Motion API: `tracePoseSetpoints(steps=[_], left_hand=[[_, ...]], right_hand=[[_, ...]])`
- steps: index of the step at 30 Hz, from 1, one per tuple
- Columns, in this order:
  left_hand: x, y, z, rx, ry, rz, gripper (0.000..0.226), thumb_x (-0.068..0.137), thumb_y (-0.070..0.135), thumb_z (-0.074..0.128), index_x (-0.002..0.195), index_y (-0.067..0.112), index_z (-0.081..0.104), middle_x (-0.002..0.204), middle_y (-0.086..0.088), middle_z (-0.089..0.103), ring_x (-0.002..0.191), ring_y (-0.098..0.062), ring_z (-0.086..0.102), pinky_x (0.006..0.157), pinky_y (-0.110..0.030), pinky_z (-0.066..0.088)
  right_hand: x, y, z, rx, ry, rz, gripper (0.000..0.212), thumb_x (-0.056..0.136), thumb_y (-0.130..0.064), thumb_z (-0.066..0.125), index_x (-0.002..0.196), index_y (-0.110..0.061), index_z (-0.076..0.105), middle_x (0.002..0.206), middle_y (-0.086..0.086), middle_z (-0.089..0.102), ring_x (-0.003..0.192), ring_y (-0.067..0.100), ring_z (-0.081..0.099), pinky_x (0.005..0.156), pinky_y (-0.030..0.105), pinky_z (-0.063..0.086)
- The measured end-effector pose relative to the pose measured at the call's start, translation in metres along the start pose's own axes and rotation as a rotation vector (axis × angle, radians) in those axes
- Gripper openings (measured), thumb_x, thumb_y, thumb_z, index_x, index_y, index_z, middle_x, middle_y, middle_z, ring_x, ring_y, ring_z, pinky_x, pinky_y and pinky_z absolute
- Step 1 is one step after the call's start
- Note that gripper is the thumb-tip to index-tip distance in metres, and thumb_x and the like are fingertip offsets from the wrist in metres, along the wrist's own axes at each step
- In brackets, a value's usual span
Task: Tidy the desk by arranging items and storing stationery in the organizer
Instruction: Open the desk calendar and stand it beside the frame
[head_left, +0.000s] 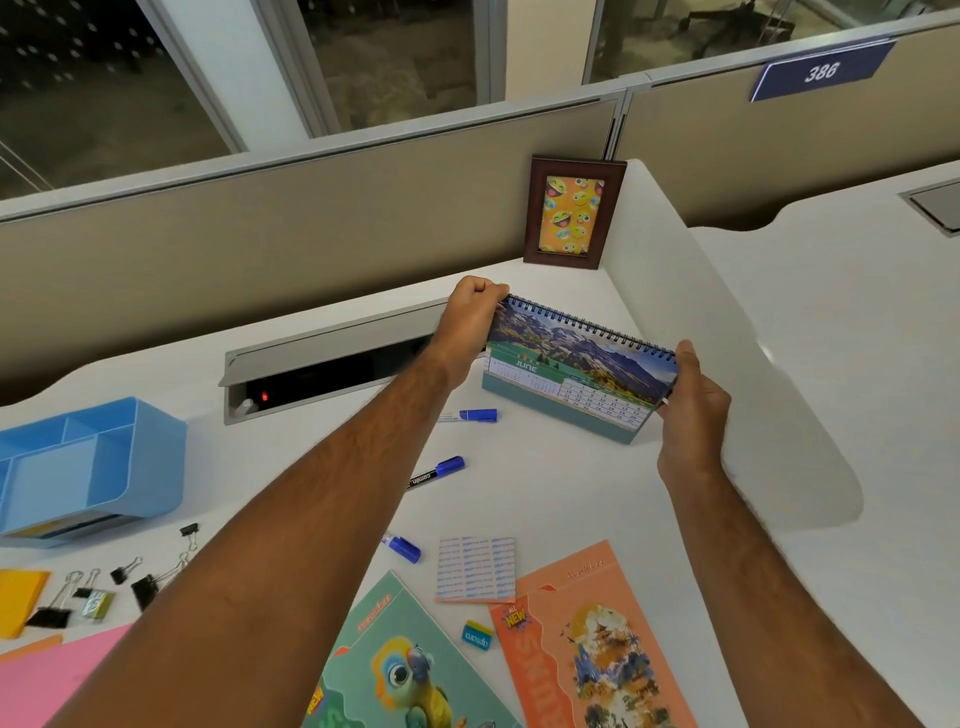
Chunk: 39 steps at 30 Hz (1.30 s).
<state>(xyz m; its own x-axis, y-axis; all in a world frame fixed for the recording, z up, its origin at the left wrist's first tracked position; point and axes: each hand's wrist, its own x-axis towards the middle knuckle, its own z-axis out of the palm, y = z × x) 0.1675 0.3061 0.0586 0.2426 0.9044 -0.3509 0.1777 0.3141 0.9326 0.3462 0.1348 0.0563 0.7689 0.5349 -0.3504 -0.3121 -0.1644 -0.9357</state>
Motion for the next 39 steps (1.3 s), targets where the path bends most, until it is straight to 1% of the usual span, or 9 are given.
tracePoseSetpoints(steps=[7,14,20,23,25,27,32,35,39], left_hand=[[-0.002,-0.009,-0.004,-0.052,0.016,0.003,0.022,0.104,0.038,0.055,0.099,0.016,0.053,0.086,-0.003,0.071,0.084,-0.016,0.071,0.090,-0.044,0.061],[-0.011,-0.010,-0.003,-0.031,0.047,-0.006,0.025,0.104,0.041,0.053,0.104,0.016,0.053,0.098,-0.007,0.074,0.086,-0.014,0.071,0.085,-0.034,0.059],[-0.020,-0.012,-0.005,0.014,0.059,0.005,0.033,0.105,0.043,0.053,0.112,0.010,0.054,0.108,-0.009,0.073,0.086,-0.010,0.068,0.071,-0.023,0.053],[-0.024,-0.016,-0.008,0.038,0.055,0.015,0.035,0.105,0.046,0.052,0.110,0.012,0.053,0.110,-0.009,0.073,0.089,-0.009,0.069,0.072,-0.019,0.054],[-0.027,-0.017,-0.011,0.048,0.049,0.014,0.040,0.104,0.049,0.053,0.113,0.010,0.053,0.109,-0.006,0.073,0.093,-0.010,0.069,0.072,-0.019,0.051],[-0.032,-0.016,-0.015,0.058,0.044,0.007,0.043,0.104,0.049,0.052,0.117,0.008,0.053,0.105,-0.001,0.072,0.092,-0.007,0.067,0.070,-0.018,0.048],[-0.040,-0.018,-0.020,0.081,0.055,0.007,0.044,0.102,0.052,0.055,0.119,0.011,0.055,0.110,0.001,0.069,0.097,-0.005,0.061,0.074,-0.021,0.044],[-0.046,-0.023,-0.023,0.073,0.070,0.011,0.042,0.101,0.052,0.056,0.119,0.014,0.055,0.110,0.005,0.067,0.103,-0.007,0.061,0.077,-0.023,0.045],[-0.058,-0.033,-0.028,0.074,0.107,0.014,0.042,0.100,0.051,0.059,0.122,0.016,0.055,0.117,0.002,0.064,0.110,-0.014,0.059,0.087,-0.030,0.046]], right_hand=[[0.002,0.011,-0.005,-0.016,-0.013,-0.019,0.040,0.100,-0.047,0.059,0.079,-0.015,0.072,0.070,-0.007,0.075,0.060,0.008,0.071,0.054,0.020,0.053],[-0.001,0.014,-0.009,-0.052,-0.046,-0.002,0.046,0.098,-0.057,0.053,0.083,-0.020,0.074,0.078,-0.006,0.078,0.068,0.011,0.073,0.058,0.020,0.055],[-0.007,0.016,-0.009,-0.081,-0.061,0.024,0.047,0.102,-0.059,0.041,0.086,-0.026,0.071,0.079,-0.012,0.074,0.060,-0.004,0.069,0.051,0.008,0.046],[-0.011,0.020,-0.012,-0.106,-0.067,0.033,0.052,0.103,-0.062,0.033,0.096,-0.027,0.071,0.089,-0.012,0.075,0.066,-0.008,0.068,0.062,0.012,0.045],[-0.013,0.025,-0.015,-0.111,-0.072,0.030,0.060,0.101,-0.066,0.031,0.108,-0.023,0.073,0.100,-0.006,0.076,0.076,-0.005,0.069,0.072,0.016,0.041],[-0.013,0.027,-0.018,-0.115,-0.074,0.028,0.069,0.100,-0.068,0.030,0.118,-0.016,0.072,0.107,-0.001,0.076,0.086,0.002,0.067,0.076,0.018,0.040],[-0.014,0.031,-0.023,-0.157,-0.049,0.038,0.076,0.094,-0.077,0.030,0.120,-0.017,0.068,0.114,0.000,0.071,0.101,0.012,0.061,0.085,0.025,0.041],[-0.014,0.033,-0.027,-0.168,-0.015,0.037,0.072,0.095,-0.076,0.032,0.122,-0.015,0.060,0.112,-0.004,0.065,0.100,0.008,0.057,0.084,0.028,0.038],[-0.018,0.039,-0.030,-0.187,0.069,-0.008,0.049,0.101,-0.063,0.040,0.115,-0.018,0.051,0.113,0.000,0.055,0.099,0.014,0.053,0.081,0.027,0.041]])
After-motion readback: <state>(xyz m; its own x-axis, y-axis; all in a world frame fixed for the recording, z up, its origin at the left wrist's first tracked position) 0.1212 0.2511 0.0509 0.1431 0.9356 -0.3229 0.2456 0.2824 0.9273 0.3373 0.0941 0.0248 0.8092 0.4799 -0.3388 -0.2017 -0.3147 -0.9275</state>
